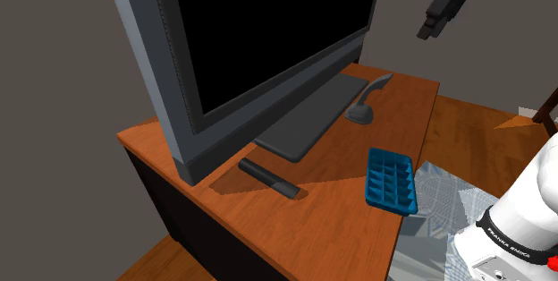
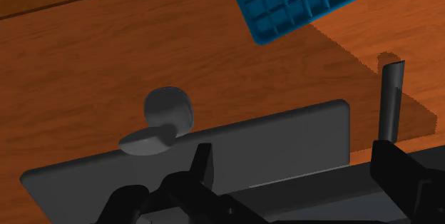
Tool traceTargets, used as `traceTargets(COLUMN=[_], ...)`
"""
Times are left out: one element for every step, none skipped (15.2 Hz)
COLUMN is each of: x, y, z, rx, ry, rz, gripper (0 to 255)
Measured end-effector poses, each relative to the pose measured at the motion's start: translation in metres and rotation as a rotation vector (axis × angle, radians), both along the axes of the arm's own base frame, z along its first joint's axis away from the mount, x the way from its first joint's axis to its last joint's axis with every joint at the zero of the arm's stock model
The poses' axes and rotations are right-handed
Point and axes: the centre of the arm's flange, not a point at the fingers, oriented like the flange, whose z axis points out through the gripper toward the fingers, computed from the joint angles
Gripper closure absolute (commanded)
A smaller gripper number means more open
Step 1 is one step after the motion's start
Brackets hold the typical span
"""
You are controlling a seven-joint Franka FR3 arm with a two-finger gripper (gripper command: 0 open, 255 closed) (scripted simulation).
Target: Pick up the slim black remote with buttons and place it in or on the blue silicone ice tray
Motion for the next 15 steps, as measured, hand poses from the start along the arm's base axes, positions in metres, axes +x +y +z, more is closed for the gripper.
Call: traceTargets(x=[0.000, 0.002, 0.008, 0.014, 0.019, 0.023, 0.029, 0.035, 0.040, 0.044, 0.050, 0.057, 0.060, 0.066, 0.070], y=[0.000, 0.005, 0.014, 0.023, 0.032, 0.042, 0.050, 0.061, 0.069, 0.077, 0.086, 0.097, 0.106, 0.118, 0.127], z=[0.000, -0.003, -0.009, -0.014, -0.021, -0.031, -0.040, -0.045, -0.053, -0.059, -0.070, -0.077, -0.086, -0.094, -0.099], rx=[0.000, -0.001, -0.003, -0.004, -0.006, -0.008, -0.010, -0.012, -0.014, -0.016, -0.018, -0.020, -0.023, -0.024, -0.026], ry=[0.000, 0.003, 0.007, 0.013, 0.018, 0.024, 0.029, 0.035, 0.041, 0.047, 0.053, 0.058, 0.064, 0.069, 0.075], rz=[0.000, 0.001, 0.004, 0.007, 0.010, 0.013, 0.015, 0.018, 0.021, 0.024, 0.027, 0.031, 0.033, 0.037, 0.039], gripper=[0, 0, 0, 0, 0, 0, 0, 0, 0, 0, 0, 0, 0, 0, 0])
